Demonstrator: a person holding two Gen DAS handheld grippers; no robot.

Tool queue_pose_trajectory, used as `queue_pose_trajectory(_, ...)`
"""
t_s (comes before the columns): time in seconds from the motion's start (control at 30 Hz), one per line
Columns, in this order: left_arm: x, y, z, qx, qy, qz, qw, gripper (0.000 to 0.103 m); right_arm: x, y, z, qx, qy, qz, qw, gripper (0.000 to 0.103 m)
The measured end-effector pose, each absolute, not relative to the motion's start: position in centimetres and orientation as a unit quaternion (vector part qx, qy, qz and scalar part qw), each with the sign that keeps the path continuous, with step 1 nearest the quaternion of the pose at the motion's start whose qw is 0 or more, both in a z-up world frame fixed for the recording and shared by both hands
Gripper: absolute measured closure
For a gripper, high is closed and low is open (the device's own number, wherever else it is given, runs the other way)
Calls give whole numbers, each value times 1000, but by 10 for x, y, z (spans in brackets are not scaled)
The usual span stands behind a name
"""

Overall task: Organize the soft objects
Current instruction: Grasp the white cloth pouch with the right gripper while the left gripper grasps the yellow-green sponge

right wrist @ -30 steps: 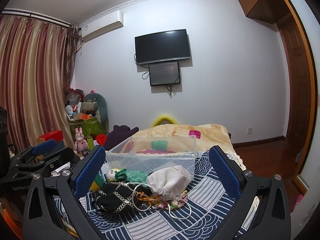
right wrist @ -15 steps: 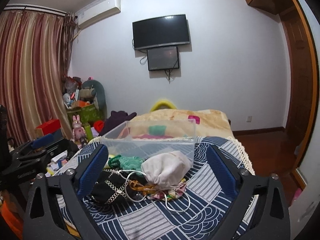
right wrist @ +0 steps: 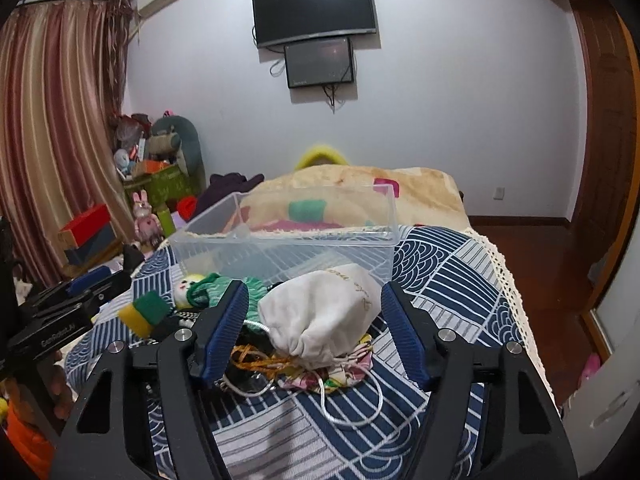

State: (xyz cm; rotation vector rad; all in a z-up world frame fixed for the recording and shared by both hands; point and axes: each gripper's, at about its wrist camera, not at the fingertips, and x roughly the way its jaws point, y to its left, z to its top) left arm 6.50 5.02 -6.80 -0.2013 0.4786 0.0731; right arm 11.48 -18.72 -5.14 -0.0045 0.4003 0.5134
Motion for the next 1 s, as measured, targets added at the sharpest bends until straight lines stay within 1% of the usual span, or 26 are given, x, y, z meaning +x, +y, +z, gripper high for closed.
queue_pose_trajectory(0.33, 88, 58, -101, -127, 298, 33, 946, 49, 146, -170, -60, -3, 240, 245, 939, 37)
queue_pose_trajectory(0.6, 90, 54, -107, -117, 306, 27, 944, 51, 156, -167, -81, -9, 287, 252, 924, 37)
queue_pose_trajectory(0.8, 89, 57, -108, -113, 318, 32, 941, 50, 160, -171, -87, -3, 305, 266, 914, 37)
queue_pose_trajectory(0.83, 88, 58, -109, -114, 321, 33, 940, 48, 161, -171, -87, 0, 306, 268, 914, 39)
queue_pose_trajectory(0.87, 88, 58, -110, -116, 327, 36, 937, 42, 161, -172, -87, 2, 306, 270, 913, 44)
queue_pose_trajectory(0.9, 88, 58, -112, -115, 331, 37, 936, 41, 161, -173, -86, 4, 306, 274, 912, 46)
queue_pose_trajectory(0.97, 87, 56, -115, -110, 332, 36, 936, 41, 159, -172, -87, 3, 305, 278, 911, 56)
queue_pose_trajectory(1.0, 88, 56, -116, -111, 333, 33, 936, 42, 158, -172, -87, 3, 303, 280, 911, 58)
